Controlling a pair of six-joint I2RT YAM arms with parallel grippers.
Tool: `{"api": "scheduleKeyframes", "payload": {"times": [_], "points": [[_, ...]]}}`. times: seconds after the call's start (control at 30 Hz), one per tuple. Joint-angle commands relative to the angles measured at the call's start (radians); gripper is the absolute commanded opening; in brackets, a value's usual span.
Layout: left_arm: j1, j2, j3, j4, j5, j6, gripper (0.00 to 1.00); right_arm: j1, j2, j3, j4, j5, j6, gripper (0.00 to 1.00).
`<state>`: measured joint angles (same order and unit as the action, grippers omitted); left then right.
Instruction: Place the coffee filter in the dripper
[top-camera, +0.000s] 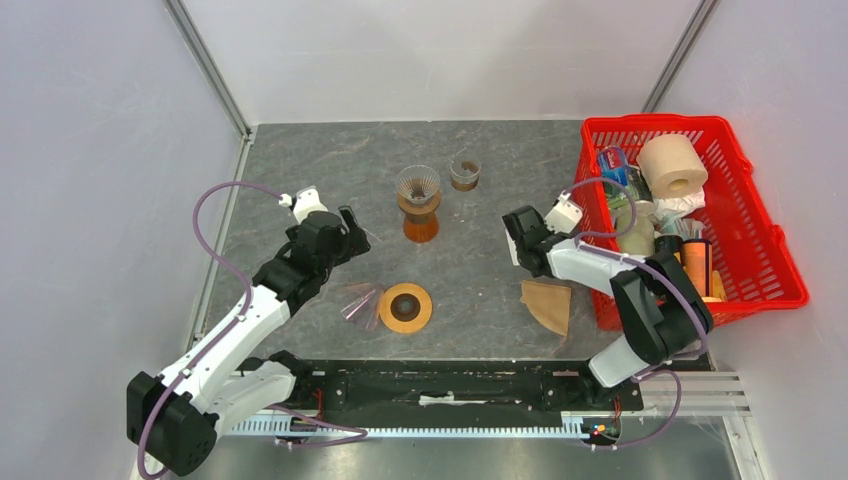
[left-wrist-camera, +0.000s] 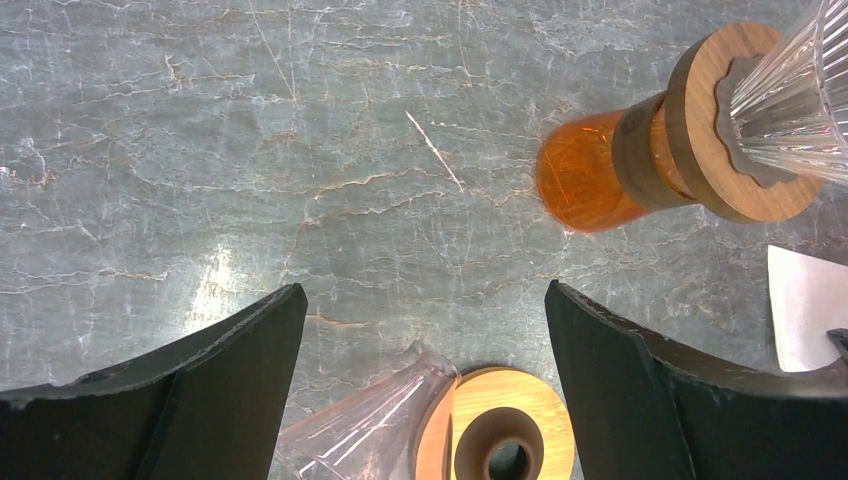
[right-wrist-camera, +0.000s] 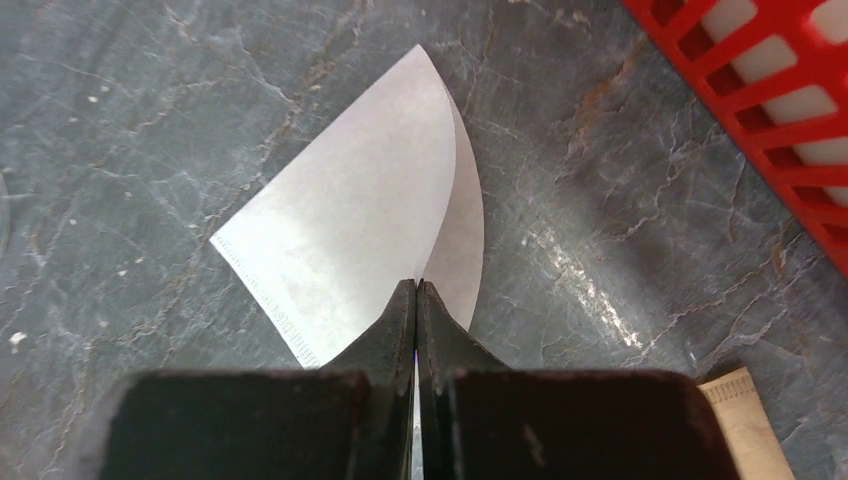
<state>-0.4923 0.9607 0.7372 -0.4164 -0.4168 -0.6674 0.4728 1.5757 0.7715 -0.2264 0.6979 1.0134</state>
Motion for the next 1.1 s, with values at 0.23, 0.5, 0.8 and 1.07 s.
{"api": "scheduleKeyframes", "payload": {"times": [0.23, 0.5, 0.8, 1.07], "points": [[0.001, -0.014, 0.029, 0.008, -0.013, -0.024, 0.96, -0.004, -0.234, -0.027, 0.245, -0.146, -0.547, 0.0], [0.0, -0.027, 0.043, 0.011, 0.043, -0.027, 0.96, 0.002, -0.368, -0.06, 0.382, -0.525, -1.029, 0.0], [0.001, -0.025, 0.093, 0.039, 0.222, -0.011, 0.96, 0.036, -0.454, -0.018, 0.238, -0.966, -1.522, 0.0], [0.001, 0.02, 0.131, 0.199, 0.613, 0.044, 0.97, 0.069, -0.411, 0.206, -0.352, -1.429, -1.959, 0.0]]}}
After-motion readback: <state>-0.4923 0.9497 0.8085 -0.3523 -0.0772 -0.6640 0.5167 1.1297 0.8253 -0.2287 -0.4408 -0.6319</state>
